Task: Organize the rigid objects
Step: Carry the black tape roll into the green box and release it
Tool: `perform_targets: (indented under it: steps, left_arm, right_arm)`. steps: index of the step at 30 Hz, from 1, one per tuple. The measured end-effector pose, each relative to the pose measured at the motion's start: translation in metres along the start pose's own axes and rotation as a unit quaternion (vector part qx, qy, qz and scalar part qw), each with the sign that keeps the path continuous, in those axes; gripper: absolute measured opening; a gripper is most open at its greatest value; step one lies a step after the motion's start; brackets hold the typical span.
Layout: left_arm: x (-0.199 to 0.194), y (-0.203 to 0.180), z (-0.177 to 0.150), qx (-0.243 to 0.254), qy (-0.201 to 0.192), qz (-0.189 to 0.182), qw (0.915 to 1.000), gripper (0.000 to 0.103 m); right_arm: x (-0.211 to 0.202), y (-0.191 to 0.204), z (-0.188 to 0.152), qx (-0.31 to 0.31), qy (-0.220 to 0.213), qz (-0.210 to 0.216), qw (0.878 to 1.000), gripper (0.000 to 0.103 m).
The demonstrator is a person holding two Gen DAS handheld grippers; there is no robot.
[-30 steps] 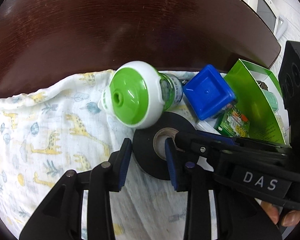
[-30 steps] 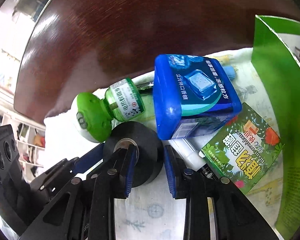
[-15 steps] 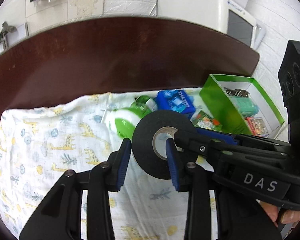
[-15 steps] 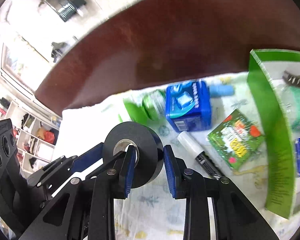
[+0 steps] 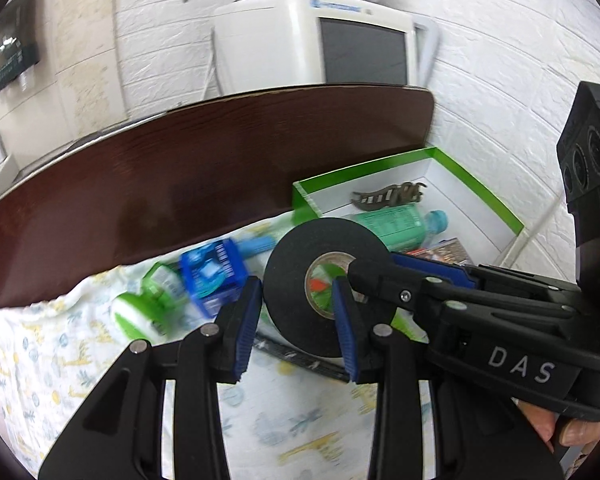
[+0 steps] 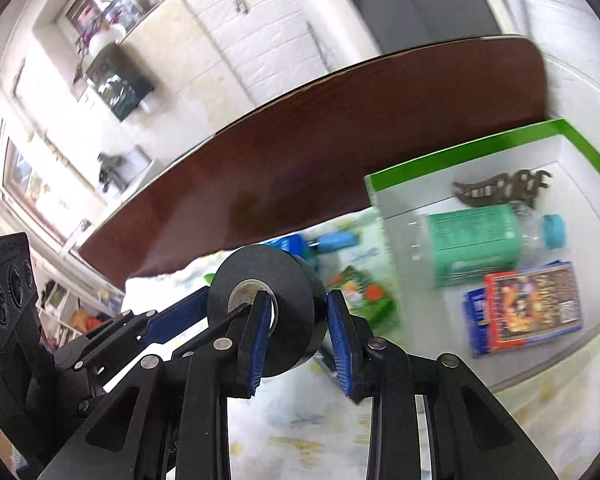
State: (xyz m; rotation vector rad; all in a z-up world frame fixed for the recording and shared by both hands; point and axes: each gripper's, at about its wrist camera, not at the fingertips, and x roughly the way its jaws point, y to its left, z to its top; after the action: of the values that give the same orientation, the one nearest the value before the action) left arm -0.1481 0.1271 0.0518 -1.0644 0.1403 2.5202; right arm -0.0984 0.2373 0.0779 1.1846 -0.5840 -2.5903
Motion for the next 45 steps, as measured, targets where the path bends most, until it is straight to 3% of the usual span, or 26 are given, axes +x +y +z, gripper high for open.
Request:
perform_targets:
  steps: [8,23,33,42,45]
  left_arm:
    - [0.021,-0.058,0.022,0.051,0.009,-0.031,0.9982,0.033]
    - [0.082,-0.14,0.047,0.104,0.033,-0.084,0.9905,0.034]
    - [0.109,-0.171,0.062,0.139,0.04,-0.111,0.9833,0.034]
    - [0.129,-0.182,0.055,0.156,0.068,-0.116,0.9786,0.033]
    - [0.129,-0.183,0.055,0.151,0.071,-0.14,0.9759,0.034]
  right_arm:
    - [-0.028,-0.056,0.004,0.049,-0.037,-0.02,0.998,0.031]
    - [-0.055,-0.146,0.007,0.117,-0.064,-0.074,0.988,0.031]
    - [-0.065,-0.182,0.013,0.147,-0.081,-0.096,0.981,0.031]
    - [-0.06,-0.196,0.007,0.172,-0.085,-0.118,0.974,0.031]
    - [-0.062,-0.195,0.008,0.168,-0.092,-0.107,0.976,0.031]
